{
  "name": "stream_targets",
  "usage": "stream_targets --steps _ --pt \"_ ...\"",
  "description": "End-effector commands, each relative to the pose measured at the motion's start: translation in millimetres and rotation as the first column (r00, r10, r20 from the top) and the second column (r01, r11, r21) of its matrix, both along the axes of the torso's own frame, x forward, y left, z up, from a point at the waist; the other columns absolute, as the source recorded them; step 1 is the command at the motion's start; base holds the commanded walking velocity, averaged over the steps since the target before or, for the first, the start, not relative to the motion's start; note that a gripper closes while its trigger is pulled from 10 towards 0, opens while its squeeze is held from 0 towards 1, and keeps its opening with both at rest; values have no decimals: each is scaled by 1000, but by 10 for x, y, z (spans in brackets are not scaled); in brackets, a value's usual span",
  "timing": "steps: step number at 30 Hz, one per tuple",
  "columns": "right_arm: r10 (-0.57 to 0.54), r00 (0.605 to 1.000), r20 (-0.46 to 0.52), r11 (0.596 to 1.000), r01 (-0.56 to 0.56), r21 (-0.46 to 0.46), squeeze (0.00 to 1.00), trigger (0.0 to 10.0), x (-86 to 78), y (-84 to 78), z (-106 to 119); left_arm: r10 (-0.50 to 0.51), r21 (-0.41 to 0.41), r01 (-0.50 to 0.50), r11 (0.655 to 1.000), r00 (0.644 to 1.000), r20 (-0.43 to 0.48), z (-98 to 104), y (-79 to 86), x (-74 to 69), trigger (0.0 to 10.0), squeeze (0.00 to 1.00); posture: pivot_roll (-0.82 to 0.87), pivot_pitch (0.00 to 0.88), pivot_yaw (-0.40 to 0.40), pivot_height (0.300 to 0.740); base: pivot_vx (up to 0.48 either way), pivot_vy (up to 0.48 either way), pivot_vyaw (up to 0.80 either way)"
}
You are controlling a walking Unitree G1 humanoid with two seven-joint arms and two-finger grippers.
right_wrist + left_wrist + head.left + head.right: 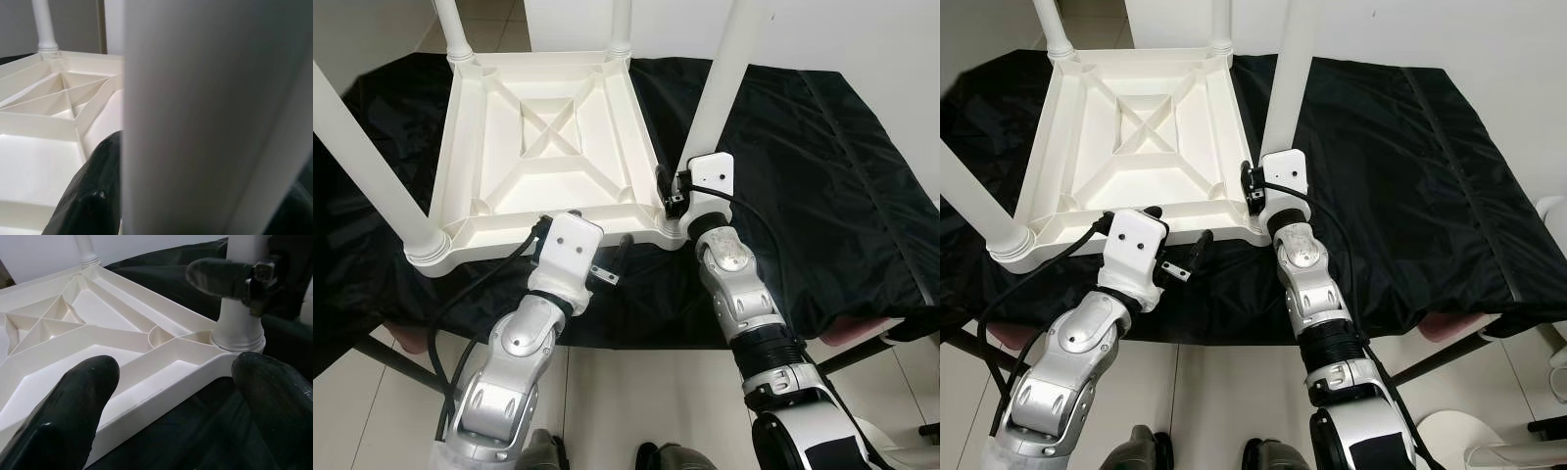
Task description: Building children table
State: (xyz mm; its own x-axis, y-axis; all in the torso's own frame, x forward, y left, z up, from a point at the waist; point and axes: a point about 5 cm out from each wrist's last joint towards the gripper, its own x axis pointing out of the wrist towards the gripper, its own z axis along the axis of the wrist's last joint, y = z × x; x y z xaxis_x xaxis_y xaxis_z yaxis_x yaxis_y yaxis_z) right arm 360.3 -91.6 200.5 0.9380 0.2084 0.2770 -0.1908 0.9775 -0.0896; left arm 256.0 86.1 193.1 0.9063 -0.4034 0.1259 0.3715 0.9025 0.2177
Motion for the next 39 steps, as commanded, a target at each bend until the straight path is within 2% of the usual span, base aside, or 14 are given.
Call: stream_targets --steps 1,7,12,17,18,19,21,23,26,27,30,34,37,39 --pt "6 1000 -6 1000 -6 8 0 10000 17 11 12 -78 24 78 997 997 -4 -6 -47 -51 10000 0 -48 135 -24 740 0 0 0" --pt "27 1000 -14 996 -26 82 0 10000 63 23 93 -86 35 85 996 996 12 27 -69 -62 10000 0 -45 137 -29 740 0 0 0" --pt "32 999 -15 995 -31 98 0 10000 75 25 120 -86 40 85 996 996 14 29 -71 -66 10000 0 -44 137 -29 740 0 0 0" --pt "59 998 -26 986 -54 156 0 10000 83 38 159 -96 50 95 994 995 17 40 -85 -76 10000 0 -44 139 -30 740 0 0 0" --pt "77 996 -44 975 -66 212 0 10000 86 38 162 -108 57 107 993 994 12 37 -106 -90 10000 0 -44 142 -31 740 0 0 0" --pt "77 996 -44 975 -66 212 0 10000 86 38 162 -108 57 107 993 994 12 37 -106 -90 10000 0 -44 142 -31 740 0 0 0" --pt "110 991 -73 948 -83 308 0 10000 94 29 158 -143 59 144 988 990 -8 29 -155 -125 10000 0 -44 148 -32 740 0 0 0" --pt "110 991 -73 948 -83 308 0 10000 94 29 158 -143 59 144 988 990 -8 29 -155 -125 10000 0 -44 148 -32 740 0 0 0" --pt "144 985 -91 917 -99 385 0 10000 101 23 156 -196 76 198 977 980 -31 18 -215 -176 10000 0 -43 152 -34 740 0 0 0" --pt "144 985 -91 917 -99 385 0 10000 101 23 156 -196 76 198 977 980 -31 18 -215 -176 10000 0 -43 152 -34 740 0 0 0" --pt "226 969 -100 847 -144 512 0 10000 109 44 162 -238 102 242 965 970 -53 -6 -274 -229 10000 0 -38 158 -34 740 0 0 0" --pt "270 959 -90 822 -181 540 0 10000 113 69 171 -228 101 233 967 972 -54 0 -266 -219 10000 0 -36 159 -32 740 0 0 0" --pt "279 957 -87 819 -189 542 0 10000 113 73 173 -227 101 232 968 972 -54 1 -265 -219 10000 0 -36 159 -32 740 0 0 0" --pt "323 944 -66 768 -221 601 0 10000 124 78 180 -222 103 227 968 973 -55 14 -266 -219 10000 0 -30 164 -29 740 0 0 0"
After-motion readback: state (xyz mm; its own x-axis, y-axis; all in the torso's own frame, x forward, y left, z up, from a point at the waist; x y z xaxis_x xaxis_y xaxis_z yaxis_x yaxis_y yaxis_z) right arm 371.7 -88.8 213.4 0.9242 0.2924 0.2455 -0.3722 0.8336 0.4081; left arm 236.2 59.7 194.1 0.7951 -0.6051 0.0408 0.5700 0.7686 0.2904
